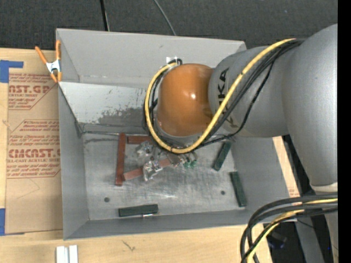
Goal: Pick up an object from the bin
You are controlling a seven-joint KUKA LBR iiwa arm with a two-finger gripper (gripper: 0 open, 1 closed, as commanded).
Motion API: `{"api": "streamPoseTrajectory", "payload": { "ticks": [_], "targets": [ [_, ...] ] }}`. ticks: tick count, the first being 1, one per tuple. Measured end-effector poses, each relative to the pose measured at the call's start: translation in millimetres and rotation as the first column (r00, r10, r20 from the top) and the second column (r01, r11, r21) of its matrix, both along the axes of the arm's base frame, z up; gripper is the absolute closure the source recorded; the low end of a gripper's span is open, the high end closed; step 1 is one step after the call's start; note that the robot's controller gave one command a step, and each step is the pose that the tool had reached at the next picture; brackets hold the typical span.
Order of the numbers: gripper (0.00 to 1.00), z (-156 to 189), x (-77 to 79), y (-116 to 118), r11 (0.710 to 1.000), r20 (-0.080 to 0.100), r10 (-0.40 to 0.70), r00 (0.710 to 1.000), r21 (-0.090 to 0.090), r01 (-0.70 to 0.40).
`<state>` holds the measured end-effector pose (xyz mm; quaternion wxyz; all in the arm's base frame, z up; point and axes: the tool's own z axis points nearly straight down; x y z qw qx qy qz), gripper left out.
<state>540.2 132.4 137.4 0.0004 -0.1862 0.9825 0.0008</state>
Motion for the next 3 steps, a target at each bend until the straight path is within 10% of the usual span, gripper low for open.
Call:
{"api": "streamPoseTrajectory", "payload": {
  "ticks": [3],
  "targets": [
    [1.00, 85, 9.4, -2, 1.000, 0.003, -0.029, 1.000, 0.000, 0.029]
  ]
}}
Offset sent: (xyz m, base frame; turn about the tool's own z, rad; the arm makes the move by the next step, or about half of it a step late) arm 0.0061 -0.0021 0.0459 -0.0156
